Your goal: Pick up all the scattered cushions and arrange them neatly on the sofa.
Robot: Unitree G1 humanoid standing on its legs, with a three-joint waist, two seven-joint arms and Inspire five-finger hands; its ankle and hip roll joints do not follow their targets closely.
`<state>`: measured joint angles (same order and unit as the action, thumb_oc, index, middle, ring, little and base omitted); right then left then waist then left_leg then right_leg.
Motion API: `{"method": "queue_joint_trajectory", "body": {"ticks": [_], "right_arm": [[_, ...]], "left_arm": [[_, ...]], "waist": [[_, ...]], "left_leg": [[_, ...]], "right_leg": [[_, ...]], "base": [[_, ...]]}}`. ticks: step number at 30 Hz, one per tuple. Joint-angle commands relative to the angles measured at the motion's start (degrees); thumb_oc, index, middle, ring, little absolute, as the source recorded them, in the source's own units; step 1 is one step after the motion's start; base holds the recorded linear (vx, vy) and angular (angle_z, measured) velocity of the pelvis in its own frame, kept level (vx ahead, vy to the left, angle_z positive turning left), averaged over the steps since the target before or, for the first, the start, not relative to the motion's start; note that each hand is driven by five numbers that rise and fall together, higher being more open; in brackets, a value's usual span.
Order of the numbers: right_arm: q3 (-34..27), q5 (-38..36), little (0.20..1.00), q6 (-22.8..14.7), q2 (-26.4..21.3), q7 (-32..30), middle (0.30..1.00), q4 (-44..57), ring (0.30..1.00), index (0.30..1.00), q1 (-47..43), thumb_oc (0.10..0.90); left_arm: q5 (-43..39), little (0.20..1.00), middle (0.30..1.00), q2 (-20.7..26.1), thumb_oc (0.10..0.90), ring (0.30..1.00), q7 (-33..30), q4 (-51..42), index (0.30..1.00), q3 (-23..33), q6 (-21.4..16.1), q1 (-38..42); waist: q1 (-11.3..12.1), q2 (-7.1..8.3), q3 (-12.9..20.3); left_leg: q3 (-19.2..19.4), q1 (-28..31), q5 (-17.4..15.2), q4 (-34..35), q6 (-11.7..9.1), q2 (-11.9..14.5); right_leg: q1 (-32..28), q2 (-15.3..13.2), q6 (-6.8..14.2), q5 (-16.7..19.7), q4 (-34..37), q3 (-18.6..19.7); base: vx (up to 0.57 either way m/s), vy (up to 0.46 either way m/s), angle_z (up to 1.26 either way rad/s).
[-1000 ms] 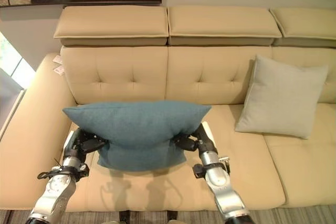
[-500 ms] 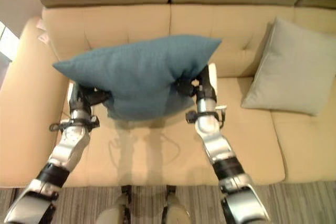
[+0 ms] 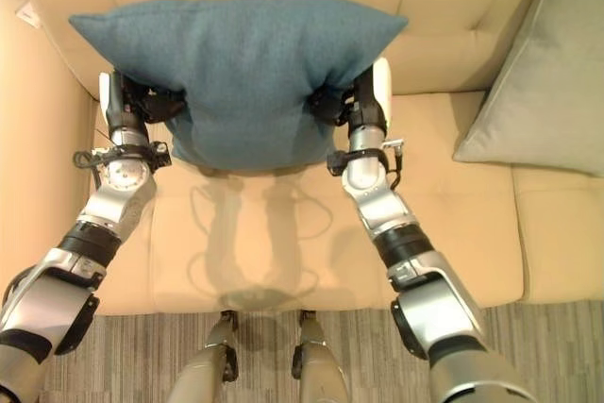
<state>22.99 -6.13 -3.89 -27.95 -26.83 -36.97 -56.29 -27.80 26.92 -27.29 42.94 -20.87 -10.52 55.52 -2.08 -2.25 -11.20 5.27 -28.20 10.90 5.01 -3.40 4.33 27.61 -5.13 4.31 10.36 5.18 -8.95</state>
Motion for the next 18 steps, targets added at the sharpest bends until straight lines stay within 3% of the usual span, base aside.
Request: {"method": "queue_joint_trajectory", "body": {"ticks": [1, 10, 11, 12, 13, 14, 18], "right_arm": [[4.1, 0.8, 0.300, -8.6, 3.3, -0.2, 0.300, 4.9, 0.300, 0.300, -14.4, 0.400], [5.3, 1.8, 0.300, -6.5, 2.1, -0.5, 0.300, 0.7, 0.300, 0.300, -15.4, 0.400], [5.7, 2.3, 0.411, -6.1, 2.0, -0.7, 0.411, -0.7, 0.411, 0.411, -15.7, 0.474], [5.8, 2.3, 0.411, -6.1, 2.1, -0.7, 0.411, -0.7, 0.411, 0.411, -15.8, 0.474], [6.3, 2.9, 0.709, -5.7, 1.9, -1.0, 0.709, -2.2, 0.709, 0.709, -16.4, 0.673], [6.9, 4.0, 0.900, -5.0, 1.8, -2.2, 0.900, -4.7, 0.900, 0.900, -17.4, 0.800], [7.8, 5.2, 0.900, -3.5, -0.1, -3.4, 0.900, -8.7, 0.900, 0.900, -19.6, 0.800]], "left_arm": [[2.0, 0.300, 0.300, -0.1, 0.400, 0.300, 2.4, -6.3, 0.300, -6.5, -11.9, 16.1], [-0.3, 0.300, 0.300, -1.5, 0.400, 0.300, 3.4, -3.4, 0.300, -6.3, -11.0, 15.2], [0.0, 0.462, 0.462, -1.4, 0.508, 0.462, 3.4, -2.8, 0.462, -6.7, -10.7, 15.5], [0.0, 0.462, 0.462, -1.4, 0.508, 0.462, 3.4, -2.7, 0.462, -6.7, -10.7, 15.6], [0.1, 0.841, 0.841, -1.4, 0.761, 0.841, 3.5, -1.6, 0.841, -7.1, -10.4, 16.2], [0.0, 0.900, 0.900, -1.1, 0.800, 0.900, 3.0, 0.3, 0.900, -6.9, -10.1, 17.4], [-0.2, 0.900, 0.900, 0.0, 0.800, 0.900, 2.4, 2.6, 0.900, -6.7, -9.8, 19.2]], "waist": [[0.6, 2.01, 3.0], [0.6, 2.17, 2.4], [0.6, 2.22, 2.3], [0.6, 2.22, 2.3], [0.6, 2.26, 2.2], [0.7, 2.26, 2.1], [0.7, 2.25, 1.8]], "left_leg": [[-1.5, -1.0, -4.2, 0.0, -3.5, -1.5], [-1.9, -4.0, -3.5, 0.0, -3.9, -1.6], [-2.0, -4.1, -3.5, 0.0, -4.0, -1.6], [-2.0, -4.1, -3.5, 0.0, -4.0, -1.6], [-2.1, -4.2, -3.4, 0.0, -4.0, -1.6], [-2.3, -4.4, -3.4, 0.0, -4.1, -1.7], [-2.5, -4.8, -3.3, 0.0, -4.2, -1.8]], "right_leg": [[1.8, -1.1, 5.6, -2.4, -0.2, 2.5], [5.0, -1.0, 5.7, -2.2, -0.2, 2.6], [5.1, -1.0, 5.7, -2.1, -0.2, 2.5], [5.1, -1.0, 5.7, -2.1, -0.2, 2.5], [5.2, -1.0, 5.7, -2.1, -0.2, 2.4], [5.4, -0.9, 5.8, -2.0, -0.2, 2.3], [5.6, -1.0, 5.9, -1.9, -0.2, 2.0]], "base": [[0.00, 0.000, 0.00], [0.01, -0.012, 0.02], [0.00, 0.000, 0.00], [0.00, 0.000, 0.00], [0.00, 0.000, 0.00], [0.00, 0.000, 0.00], [0.00, 0.000, 0.00]]}}
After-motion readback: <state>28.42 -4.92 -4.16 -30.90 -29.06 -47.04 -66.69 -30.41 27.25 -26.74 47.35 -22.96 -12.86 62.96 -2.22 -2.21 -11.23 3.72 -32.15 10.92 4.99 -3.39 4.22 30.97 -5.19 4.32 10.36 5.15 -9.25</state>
